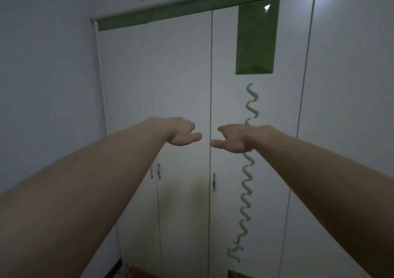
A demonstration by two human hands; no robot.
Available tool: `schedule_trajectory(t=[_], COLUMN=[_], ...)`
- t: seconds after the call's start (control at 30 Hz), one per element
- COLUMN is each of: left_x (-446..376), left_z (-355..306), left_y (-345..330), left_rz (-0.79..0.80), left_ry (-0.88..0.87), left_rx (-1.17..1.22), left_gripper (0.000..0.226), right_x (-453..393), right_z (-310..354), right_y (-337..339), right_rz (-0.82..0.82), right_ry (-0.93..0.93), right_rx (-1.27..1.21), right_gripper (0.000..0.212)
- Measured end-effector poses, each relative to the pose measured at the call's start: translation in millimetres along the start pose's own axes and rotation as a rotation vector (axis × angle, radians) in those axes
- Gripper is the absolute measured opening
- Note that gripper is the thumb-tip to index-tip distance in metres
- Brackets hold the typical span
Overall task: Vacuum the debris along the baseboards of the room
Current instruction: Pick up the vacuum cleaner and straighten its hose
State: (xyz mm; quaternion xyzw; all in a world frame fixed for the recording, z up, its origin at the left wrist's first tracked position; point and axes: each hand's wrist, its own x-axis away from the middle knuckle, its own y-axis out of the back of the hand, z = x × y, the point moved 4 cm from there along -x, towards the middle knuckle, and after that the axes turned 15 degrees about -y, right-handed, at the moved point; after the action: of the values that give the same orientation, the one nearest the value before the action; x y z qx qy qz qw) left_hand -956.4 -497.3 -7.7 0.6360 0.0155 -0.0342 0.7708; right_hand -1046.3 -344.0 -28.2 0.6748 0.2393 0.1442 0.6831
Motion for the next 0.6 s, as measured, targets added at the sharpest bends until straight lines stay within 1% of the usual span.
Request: schedule_trajectory(t=[0.13, 0.3, 0.43, 0.6], left_x=[-41, -66, -75, -59], left_z=[44, 76, 105, 143], left_y=[-2, -24, -42, -53], left_rz=[-0.034, 0.036, 0.048, 0.078], left_ry=[0.021, 0.045, 0.078, 0.21], left_rx=[0.009, 0.023, 0.019, 0.006], left_gripper=[0.07, 0.068, 0.069, 0.069], right_x=[-61, -115, -156, -195], right_z=[13, 39, 72, 129], right_y=[1, -19, -33, -45], right_rz=[-0.024, 0.031, 0.046, 0.061], right_ry=[0.009, 0.058, 0.154, 0.31], right_rx=[-0.021, -0.031, -0.034, -0.049], right_gripper=[0.085, 0.087, 0.085, 0.086])
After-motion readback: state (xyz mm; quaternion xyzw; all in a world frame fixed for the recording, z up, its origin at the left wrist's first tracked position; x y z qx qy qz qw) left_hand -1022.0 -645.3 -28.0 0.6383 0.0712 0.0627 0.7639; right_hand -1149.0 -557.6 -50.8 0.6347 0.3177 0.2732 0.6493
